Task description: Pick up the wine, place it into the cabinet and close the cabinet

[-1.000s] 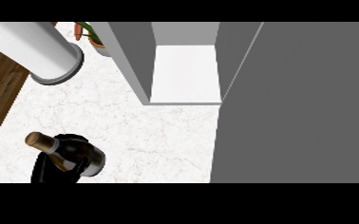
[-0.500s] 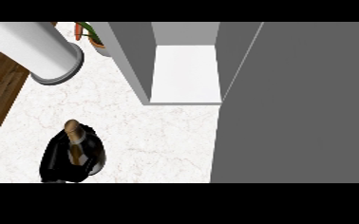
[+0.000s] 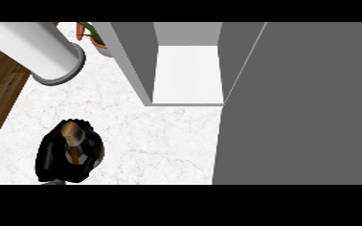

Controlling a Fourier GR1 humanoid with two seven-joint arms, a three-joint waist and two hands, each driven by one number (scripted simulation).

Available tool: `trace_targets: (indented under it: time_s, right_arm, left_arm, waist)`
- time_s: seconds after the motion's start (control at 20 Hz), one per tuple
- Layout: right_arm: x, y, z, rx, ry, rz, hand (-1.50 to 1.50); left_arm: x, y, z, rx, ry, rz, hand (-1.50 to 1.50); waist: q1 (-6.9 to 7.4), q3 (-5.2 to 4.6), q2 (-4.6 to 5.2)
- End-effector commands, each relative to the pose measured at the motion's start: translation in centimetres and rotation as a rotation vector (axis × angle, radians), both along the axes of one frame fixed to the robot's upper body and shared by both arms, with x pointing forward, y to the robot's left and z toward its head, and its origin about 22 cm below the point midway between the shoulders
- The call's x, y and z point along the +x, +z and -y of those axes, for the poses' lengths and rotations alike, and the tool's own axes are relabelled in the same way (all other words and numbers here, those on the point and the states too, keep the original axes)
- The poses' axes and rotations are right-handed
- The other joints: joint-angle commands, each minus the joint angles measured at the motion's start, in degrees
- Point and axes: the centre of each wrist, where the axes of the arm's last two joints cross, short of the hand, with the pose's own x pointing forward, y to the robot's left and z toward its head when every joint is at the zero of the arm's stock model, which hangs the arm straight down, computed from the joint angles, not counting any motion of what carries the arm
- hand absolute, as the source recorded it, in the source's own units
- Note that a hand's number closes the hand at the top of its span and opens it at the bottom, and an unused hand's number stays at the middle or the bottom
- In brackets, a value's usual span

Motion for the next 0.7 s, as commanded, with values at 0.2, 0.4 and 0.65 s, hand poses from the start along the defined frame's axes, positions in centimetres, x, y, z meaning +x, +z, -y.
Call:
trace_targets:
  time_s: [0.2,0.4,0.65]
  right_arm:
    - [-2.5,1.0,0.0,0.052,0.074,0.012,-1.50]
    - [-1.1,1.2,0.2,0.059,0.059,0.024,-1.50]
    - [-1.3,0.8,-0.3,0.064,0.059,0.002,-1.50]
  left_arm:
    - [-0.1,5.5,2.0,-0.080,-0.098,0.071,1.50]
    - [-0.4,8.8,5.1,-0.107,-0.140,0.031,1.50]
    - [1.3,13.4,7.1,-0.066,-0.179,0.032,1.50]
  waist:
    - [0.18,0.03,-0.10]
    - [0.31,0.03,-0.07]
    - [0.01,0.02,-0.03]
